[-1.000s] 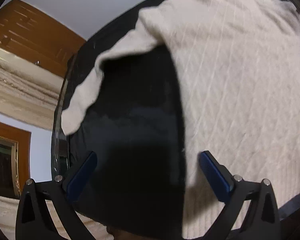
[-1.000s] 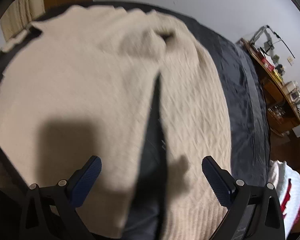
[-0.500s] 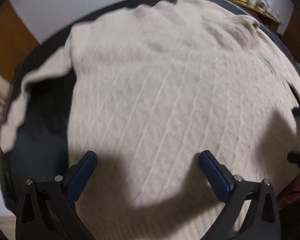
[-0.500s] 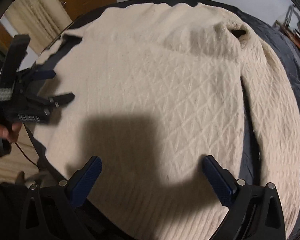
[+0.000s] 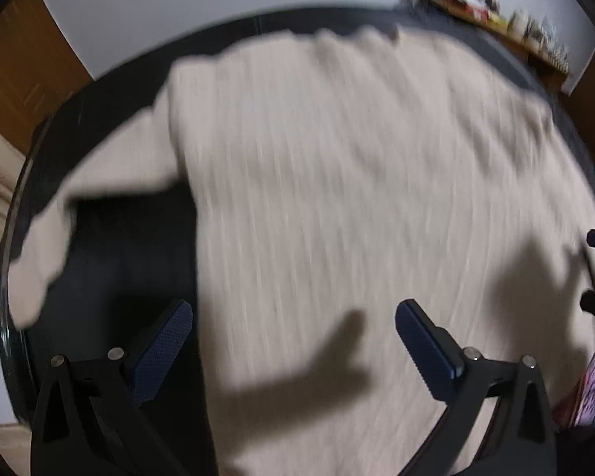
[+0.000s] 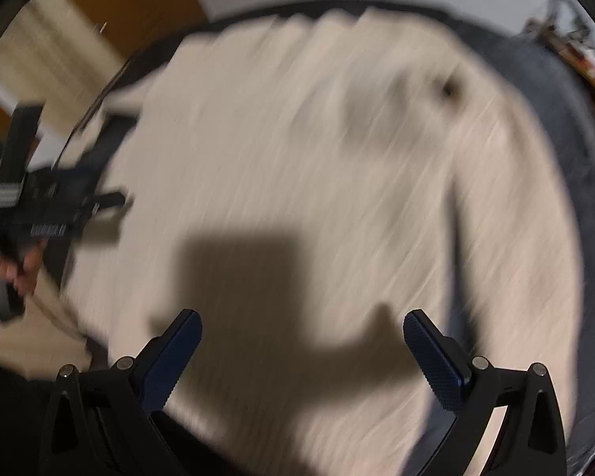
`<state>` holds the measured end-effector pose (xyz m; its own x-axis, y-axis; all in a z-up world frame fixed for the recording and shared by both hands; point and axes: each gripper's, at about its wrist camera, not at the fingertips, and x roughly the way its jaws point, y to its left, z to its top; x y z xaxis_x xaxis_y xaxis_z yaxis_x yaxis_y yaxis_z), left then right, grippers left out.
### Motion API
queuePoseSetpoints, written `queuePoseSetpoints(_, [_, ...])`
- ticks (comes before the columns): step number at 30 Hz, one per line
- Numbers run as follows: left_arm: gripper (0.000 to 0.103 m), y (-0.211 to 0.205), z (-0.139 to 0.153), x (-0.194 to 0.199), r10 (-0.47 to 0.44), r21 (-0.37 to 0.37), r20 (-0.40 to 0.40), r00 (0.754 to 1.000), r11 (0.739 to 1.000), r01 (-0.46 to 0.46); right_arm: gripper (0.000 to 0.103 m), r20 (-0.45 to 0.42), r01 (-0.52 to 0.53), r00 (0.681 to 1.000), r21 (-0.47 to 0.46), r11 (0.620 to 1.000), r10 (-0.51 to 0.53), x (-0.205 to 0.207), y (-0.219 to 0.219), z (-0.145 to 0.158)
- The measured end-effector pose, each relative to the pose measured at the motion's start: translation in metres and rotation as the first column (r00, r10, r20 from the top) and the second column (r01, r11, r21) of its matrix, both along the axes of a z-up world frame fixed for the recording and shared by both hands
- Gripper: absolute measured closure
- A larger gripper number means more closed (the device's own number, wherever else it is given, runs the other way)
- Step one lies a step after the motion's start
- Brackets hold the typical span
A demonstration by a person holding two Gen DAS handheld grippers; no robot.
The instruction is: Fold clothes
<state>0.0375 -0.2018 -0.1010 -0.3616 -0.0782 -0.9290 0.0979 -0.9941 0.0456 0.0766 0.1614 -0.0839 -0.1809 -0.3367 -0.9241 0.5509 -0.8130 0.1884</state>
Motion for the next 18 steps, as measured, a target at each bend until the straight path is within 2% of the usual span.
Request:
queuePoseSetpoints(3, [0.0,-0.008,0.011,-0.043,0.023,0.032,-0.031,0.999,0.999,-0.022,0.0,-0.092,0.048,0.994,-0.04,0.998,-0.052,-0.039,-0.009,0.028])
queuePoseSetpoints(5, [0.0,-0.009,0.012,-0.069,0.021,0.043,-0.049,0.999,0.999,-0.019,0.0,-0.121,0.055,0.99,-0.087,0.995,-0.066,-0.063,-0.023,0.042])
queuePoseSetpoints(8, [0.0,-0.01,0.001,-0.104,0.018,0.064,-0.036,0.999,0.998,-0.016,0.0,-0.132,0.033,0.99,-0.111,0.993,-0.047,-0.09,-0.042,0.039])
queuePoseSetpoints(9, [0.0,-0.011,-0.005,-0.111,0.02,0.08,-0.025,0.999,0.997,-0.018,0.0,-0.127,0.027,0.991,-0.12,0.992,-0.042,-0.099,-0.048,0.036])
queuePoseSetpoints(11, [0.0,-0.015,-0.018,-0.122,0.032,0.1,0.002,0.999,0.994,-0.032,0.0,-0.051,0.034,0.998,-0.14,0.99,-0.041,-0.118,-0.061,0.013])
queuePoseSetpoints(14, [0.0,-0.026,-0.039,-0.13,0.057,0.081,0.045,0.997,0.995,-0.061,0.0,0.053,0.079,0.996,-0.121,0.989,-0.073,-0.138,-0.068,-0.023])
queuePoseSetpoints(16, [0.0,-0.034,-0.047,-0.129,0.053,0.081,0.044,0.998,0.995,-0.056,0.0,0.04,0.121,0.992,-0.059,0.991,-0.118,-0.145,-0.063,-0.038])
queuePoseSetpoints(18, [0.0,-0.032,-0.048,-0.126,0.006,0.067,0.022,1.0,0.998,-0.007,0.0,0.016,0.137,0.99,-0.036,0.99,-0.137,-0.147,-0.059,-0.044])
